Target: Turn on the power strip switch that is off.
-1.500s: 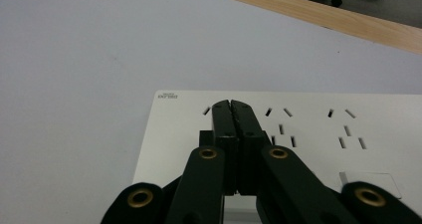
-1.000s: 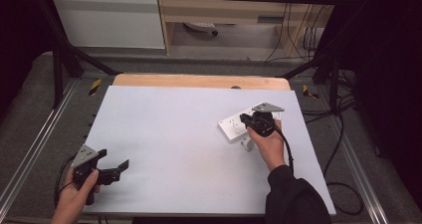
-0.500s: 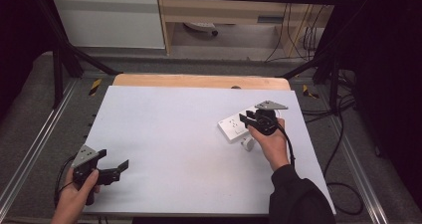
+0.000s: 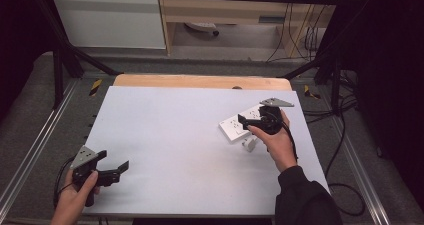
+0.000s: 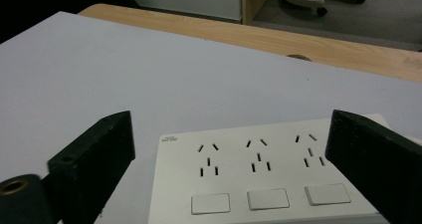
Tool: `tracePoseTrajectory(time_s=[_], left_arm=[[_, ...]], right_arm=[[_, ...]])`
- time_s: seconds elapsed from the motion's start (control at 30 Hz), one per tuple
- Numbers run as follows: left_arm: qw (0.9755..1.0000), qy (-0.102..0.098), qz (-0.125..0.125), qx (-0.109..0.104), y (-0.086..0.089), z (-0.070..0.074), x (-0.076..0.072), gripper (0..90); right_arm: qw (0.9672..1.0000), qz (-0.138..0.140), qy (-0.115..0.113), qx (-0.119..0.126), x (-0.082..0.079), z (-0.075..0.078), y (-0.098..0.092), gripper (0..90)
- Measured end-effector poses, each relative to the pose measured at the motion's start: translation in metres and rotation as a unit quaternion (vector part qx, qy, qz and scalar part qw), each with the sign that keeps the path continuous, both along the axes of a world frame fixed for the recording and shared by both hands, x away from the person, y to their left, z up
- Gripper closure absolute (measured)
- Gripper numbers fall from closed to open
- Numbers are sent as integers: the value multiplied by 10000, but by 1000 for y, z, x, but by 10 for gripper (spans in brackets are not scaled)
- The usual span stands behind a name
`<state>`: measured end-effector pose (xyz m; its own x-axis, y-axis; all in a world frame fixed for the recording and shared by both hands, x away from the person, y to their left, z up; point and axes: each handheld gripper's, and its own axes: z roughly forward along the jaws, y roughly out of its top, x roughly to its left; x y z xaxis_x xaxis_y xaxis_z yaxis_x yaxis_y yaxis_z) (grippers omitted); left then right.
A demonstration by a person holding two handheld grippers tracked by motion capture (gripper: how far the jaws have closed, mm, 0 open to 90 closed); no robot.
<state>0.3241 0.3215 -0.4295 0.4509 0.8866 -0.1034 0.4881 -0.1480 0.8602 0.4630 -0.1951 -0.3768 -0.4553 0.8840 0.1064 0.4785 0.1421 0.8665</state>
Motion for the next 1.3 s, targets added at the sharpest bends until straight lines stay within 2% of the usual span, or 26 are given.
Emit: tracePoseTrajectory(time_s=[0.13, 0.43, 0.67, 0.9, 1.07, 1.2, 1.3], left_arm=[[10000, 3, -4, 50, -1, 0, 0, 55], [10000, -6, -4, 33, -1, 0, -1, 54], [10000, 3, -22, 34, -1, 0, -1, 55], [10000, -3, -10, 27, -1, 0, -1, 54], [10000, 10, -16, 29, -1, 0, -1, 55], [10000, 28, -25, 46, -1, -1, -1, 54], [10000, 48, -33, 64, -2, -1, -1, 54]], right_arm=[[9999, 30, -74, 76, -5, 7, -3, 34], [9992, -209, -341, 85, -11, 12, -9, 41], [9990, -242, -363, 99, -14, 14, -13, 43], [9983, -295, -460, 214, -21, 18, -18, 39], [9983, -311, -465, 140, -25, 17, -22, 39], [9987, -274, -432, 88, -31, 19, -28, 40], [9986, -255, -430, 163, -38, 20, -34, 41]])
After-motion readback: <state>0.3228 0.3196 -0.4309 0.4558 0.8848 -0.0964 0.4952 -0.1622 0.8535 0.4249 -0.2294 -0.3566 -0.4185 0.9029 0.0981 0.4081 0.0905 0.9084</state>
